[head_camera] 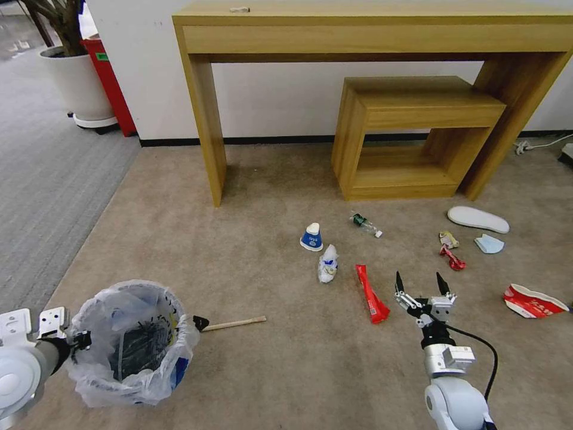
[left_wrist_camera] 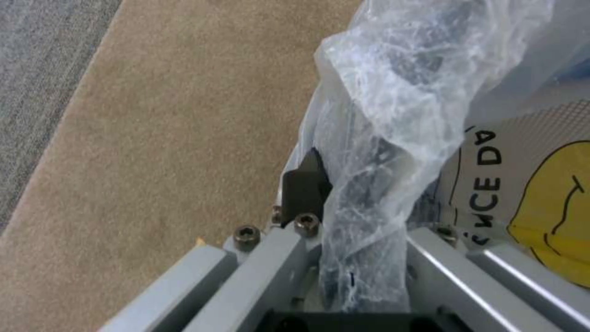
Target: Pick up the trash bin and place the garbage on the floor into it.
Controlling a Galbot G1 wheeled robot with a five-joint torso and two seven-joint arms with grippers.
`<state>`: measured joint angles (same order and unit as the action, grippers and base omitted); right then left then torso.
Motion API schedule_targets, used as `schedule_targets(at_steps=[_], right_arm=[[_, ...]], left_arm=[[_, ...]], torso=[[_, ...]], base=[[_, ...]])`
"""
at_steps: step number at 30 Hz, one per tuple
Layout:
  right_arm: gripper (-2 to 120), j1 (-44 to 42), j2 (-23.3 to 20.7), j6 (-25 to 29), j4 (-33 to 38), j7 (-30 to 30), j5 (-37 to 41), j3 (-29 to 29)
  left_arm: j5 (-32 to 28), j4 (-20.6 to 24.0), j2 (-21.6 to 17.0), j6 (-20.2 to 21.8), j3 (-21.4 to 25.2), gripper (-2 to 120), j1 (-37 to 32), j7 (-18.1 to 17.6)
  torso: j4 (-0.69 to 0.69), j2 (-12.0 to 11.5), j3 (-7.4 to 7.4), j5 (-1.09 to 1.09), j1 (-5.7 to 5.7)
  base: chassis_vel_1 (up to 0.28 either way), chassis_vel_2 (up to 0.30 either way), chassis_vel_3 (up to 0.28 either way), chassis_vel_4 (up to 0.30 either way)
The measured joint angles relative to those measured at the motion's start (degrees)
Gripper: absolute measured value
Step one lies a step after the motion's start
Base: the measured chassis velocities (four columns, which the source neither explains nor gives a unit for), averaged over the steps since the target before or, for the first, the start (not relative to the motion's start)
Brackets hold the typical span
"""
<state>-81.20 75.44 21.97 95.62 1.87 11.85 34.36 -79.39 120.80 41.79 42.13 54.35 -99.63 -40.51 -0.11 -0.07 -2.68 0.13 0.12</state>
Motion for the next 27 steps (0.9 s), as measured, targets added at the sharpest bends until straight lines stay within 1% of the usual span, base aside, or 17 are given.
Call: schedule_targets(at_steps=[6,20,27], right_arm=[[100,-0.1,0.0,0.0,0.2,0.0,-0.1,0.0],[100,-0.2,0.0,0.0,0.3,-0.2,-0.2,-0.1],[100,-0.2,0.1,0.0,0.2,-0.4,-0.3,0.0]], left_arm=[[0.1,0.3,0.1,0.0,0.1,0,-0.2,0.0],[0.2,0.5,0.1,0.0,0.1,0,-0.2,0.0],[0.2,0.3,0.1,0.0,0.0,0,-0.1,0.1]], torso=[[0.01,0.0,0.00,0.00,0.00],[0.01,0.0,0.00,-0.01,0.00],[0.01,0.0,0.00,0.00,0.00]], base=[[0.000,0.000,0.000,0.000],[0.108,0.111,-0.098,-0.108],[0.025,0.036,-0.026,-0.023]])
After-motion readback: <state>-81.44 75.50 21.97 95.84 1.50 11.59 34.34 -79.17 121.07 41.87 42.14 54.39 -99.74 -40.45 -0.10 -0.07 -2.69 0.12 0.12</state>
